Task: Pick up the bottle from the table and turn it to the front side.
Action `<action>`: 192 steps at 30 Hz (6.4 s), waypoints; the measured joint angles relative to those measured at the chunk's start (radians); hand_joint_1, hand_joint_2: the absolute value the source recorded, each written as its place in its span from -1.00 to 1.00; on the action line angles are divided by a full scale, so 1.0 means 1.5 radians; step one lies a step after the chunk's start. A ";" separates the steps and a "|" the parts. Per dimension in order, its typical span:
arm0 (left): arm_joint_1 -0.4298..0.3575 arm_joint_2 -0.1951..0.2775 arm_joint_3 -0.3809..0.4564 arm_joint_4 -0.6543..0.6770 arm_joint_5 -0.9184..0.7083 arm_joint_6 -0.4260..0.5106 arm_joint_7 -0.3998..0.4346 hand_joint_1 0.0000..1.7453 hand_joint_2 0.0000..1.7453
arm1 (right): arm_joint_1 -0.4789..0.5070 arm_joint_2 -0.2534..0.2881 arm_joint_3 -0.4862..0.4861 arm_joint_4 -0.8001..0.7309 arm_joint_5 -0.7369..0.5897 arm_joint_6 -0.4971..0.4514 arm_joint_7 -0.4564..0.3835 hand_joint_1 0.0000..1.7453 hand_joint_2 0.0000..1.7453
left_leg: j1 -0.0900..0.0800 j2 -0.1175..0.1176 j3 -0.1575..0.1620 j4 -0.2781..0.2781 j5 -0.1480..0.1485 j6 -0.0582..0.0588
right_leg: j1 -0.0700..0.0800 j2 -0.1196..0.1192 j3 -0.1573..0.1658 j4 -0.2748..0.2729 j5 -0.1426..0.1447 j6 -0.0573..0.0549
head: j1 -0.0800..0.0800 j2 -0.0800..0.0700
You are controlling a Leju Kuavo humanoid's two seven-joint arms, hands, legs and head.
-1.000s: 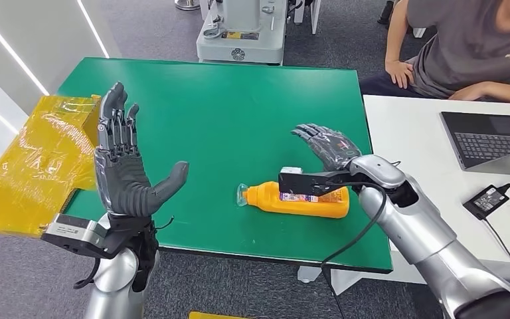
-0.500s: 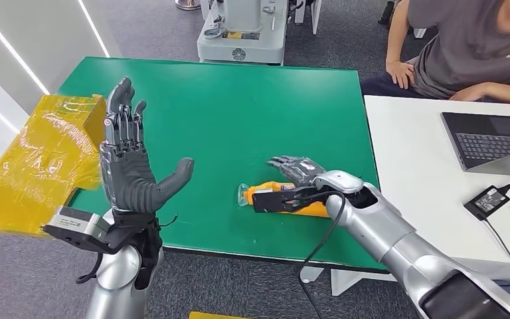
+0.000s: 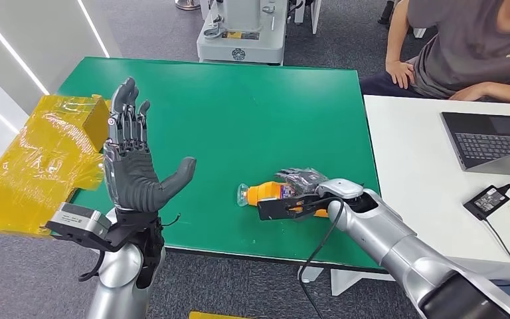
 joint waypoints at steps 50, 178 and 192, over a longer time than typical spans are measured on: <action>0.070 -0.003 0.001 -0.047 0.013 0.027 0.039 -1.00 1.00 | -0.031 0.017 0.084 0.086 0.058 -0.004 0.184 -1.00 1.00 | 0.000 0.000 0.000 0.000 0.000 0.000 | 0.000 0.000 0.000 0.000 0.000 0.000 | 0.000 0.000; -0.104 -0.002 -0.017 0.110 0.010 -0.134 0.065 -1.00 1.00 | 0.241 0.194 -0.243 -0.164 0.112 -0.654 -0.152 1.00 1.00 | 0.000 0.000 -0.001 0.000 0.000 0.000 | 0.000 0.000 -0.001 0.000 0.000 0.000 | 0.000 0.000; -0.102 -0.003 -0.018 0.118 -0.007 -0.152 0.074 -1.00 1.00 | 0.240 0.200 -0.248 -0.163 0.098 -0.687 -0.191 1.00 1.00 | 0.000 0.000 -0.001 0.000 0.000 0.000 | 0.000 0.000 -0.001 0.000 0.000 0.000 | 0.000 0.000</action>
